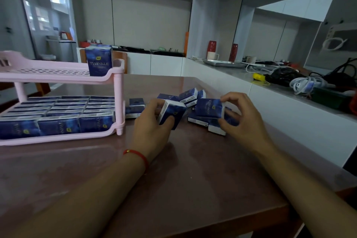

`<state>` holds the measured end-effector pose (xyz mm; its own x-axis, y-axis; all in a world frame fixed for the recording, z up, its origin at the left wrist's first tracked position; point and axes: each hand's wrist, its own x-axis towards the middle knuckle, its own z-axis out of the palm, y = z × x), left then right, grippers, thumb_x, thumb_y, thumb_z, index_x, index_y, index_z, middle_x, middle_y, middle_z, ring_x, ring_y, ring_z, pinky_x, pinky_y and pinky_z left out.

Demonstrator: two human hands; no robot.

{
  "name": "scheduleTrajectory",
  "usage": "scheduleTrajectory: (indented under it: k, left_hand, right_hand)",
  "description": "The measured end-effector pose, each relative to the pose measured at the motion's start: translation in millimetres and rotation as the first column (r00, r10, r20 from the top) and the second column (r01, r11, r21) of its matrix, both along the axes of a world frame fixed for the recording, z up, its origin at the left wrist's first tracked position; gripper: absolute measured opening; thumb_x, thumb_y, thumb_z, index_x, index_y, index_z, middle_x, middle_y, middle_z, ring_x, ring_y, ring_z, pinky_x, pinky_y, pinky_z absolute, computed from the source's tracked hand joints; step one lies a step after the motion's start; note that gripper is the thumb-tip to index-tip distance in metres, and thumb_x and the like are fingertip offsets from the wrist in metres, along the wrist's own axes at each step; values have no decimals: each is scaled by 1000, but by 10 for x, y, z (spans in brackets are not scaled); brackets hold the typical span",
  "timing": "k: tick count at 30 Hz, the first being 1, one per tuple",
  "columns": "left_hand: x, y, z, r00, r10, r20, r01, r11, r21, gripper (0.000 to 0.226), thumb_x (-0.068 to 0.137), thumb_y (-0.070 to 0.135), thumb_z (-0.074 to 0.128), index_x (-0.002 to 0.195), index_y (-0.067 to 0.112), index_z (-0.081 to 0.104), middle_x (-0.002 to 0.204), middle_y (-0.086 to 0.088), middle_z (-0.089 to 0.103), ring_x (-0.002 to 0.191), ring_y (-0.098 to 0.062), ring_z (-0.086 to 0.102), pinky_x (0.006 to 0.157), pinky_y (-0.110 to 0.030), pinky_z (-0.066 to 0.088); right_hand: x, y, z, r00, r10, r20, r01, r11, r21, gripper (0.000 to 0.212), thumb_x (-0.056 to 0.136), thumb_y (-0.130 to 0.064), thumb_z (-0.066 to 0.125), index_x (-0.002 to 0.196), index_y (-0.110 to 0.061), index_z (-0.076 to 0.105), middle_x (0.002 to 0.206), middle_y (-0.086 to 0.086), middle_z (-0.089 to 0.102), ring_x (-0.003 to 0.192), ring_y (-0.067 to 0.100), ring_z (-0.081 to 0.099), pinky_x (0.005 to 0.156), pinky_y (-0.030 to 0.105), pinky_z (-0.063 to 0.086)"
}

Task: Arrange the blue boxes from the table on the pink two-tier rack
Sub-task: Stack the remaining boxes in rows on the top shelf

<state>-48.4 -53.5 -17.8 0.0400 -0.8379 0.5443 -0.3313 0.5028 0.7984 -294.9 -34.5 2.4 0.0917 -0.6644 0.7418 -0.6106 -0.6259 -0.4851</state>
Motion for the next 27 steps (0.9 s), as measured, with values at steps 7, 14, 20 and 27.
scheduleTrajectory:
  k: [7,14,20,27]
  left_hand:
    - [23,-58,-23,998,-4,-62,7,999,47,38,86,9,69,119,25,60,104,3,73,93,-13,69,84,-43,60]
    - [45,-61,36,978,-198,-61,205,967,152,32,91,-2,60,111,21,68,105,-4,73,81,-5,67,68,-17,56]
    - [87,-73,20,891,-441,107,401,876,269,49,81,13,81,126,18,63,116,0,73,105,-15,70,92,-30,57]
    - [73,-41,5,915,-398,62,379,903,204,52,75,6,85,120,15,60,111,2,74,102,-12,70,87,-24,57]
  right_hand:
    - [116,30,-57,986,131,-99,-131,991,5,43,77,6,76,112,-11,59,121,1,55,118,17,60,90,32,59]
    - [381,114,-93,923,217,-318,-239,970,-32,44,67,7,70,106,-11,62,116,3,57,116,20,57,94,35,50]
    - [408,82,-124,913,222,-341,-253,966,-50,34,76,-6,67,109,-9,62,120,5,56,118,17,55,96,36,49]
    - [366,34,-135,966,189,-176,-162,974,160,58,91,-22,69,144,-26,44,140,-12,51,130,3,49,100,32,51]
